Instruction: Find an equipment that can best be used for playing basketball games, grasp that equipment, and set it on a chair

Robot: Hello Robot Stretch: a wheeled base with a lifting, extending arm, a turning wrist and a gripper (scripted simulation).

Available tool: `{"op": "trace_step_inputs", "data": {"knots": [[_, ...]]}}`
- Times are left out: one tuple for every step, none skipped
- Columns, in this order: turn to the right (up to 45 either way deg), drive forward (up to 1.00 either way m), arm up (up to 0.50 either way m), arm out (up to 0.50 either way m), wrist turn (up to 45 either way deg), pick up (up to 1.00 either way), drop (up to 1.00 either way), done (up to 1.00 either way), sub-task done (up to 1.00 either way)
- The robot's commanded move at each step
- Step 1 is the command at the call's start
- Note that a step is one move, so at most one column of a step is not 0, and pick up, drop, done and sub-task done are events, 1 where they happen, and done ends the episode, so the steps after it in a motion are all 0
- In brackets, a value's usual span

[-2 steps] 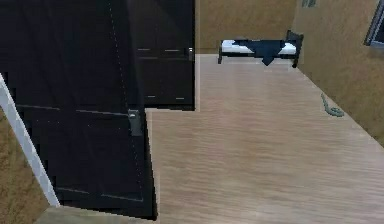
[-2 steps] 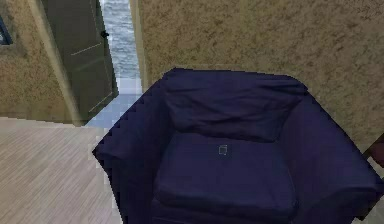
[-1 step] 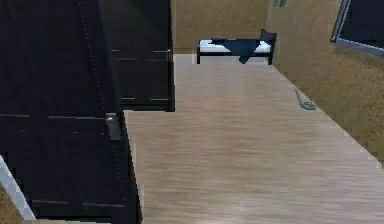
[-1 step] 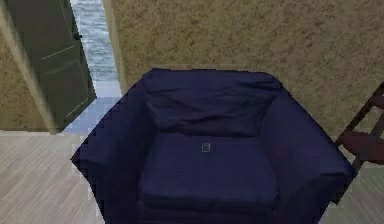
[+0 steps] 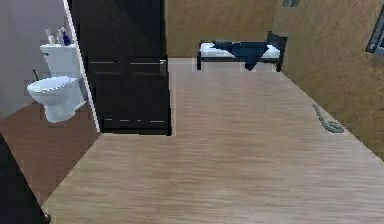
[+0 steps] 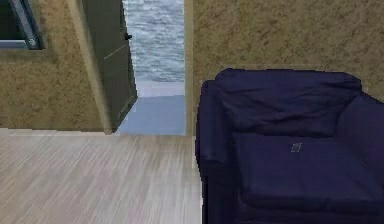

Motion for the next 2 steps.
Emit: {"op": "trace_step_inputs", "data": {"knots": [[6.0, 0.0, 0.0, 0.0, 0.0, 0.0, 0.0, 0.0, 0.0], [0.0, 0.1, 0.0, 0.0, 0.0, 0.0, 0.0, 0.0, 0.0]]}}
